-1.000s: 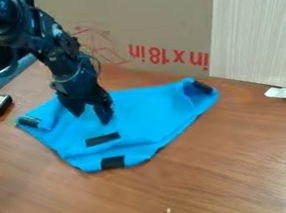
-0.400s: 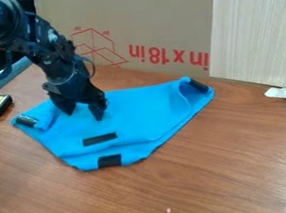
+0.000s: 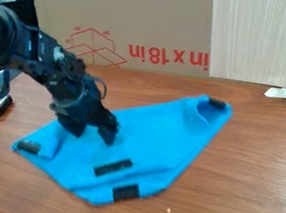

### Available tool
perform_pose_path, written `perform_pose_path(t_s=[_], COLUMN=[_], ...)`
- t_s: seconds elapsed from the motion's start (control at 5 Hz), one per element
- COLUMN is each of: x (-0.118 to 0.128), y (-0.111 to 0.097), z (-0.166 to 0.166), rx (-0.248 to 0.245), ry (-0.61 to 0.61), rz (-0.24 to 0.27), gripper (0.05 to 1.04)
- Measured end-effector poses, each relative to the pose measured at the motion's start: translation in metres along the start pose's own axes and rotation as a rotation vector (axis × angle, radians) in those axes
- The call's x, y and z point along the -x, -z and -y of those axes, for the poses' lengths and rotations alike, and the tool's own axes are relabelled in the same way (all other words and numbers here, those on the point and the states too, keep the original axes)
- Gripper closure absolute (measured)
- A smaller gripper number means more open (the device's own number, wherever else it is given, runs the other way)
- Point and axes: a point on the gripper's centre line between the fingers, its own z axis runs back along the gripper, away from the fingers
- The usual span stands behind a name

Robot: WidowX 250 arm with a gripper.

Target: Move the cloth from top left to the bottom right of the table

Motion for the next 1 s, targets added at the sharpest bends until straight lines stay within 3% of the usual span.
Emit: perform_pose_path(t_s=[0.6,0.8,1.0], x=[0.021,0.015,-0.005], y=[-0.011,-0.013,-0.036], z=[0.027,0.022,0.02], rx=[-0.054,-0.085,-0.078], ry=[-0.125,-0.14,-0.178], rz=[0.021,0.061,0.127], gripper=[0.085,0.084,0.084])
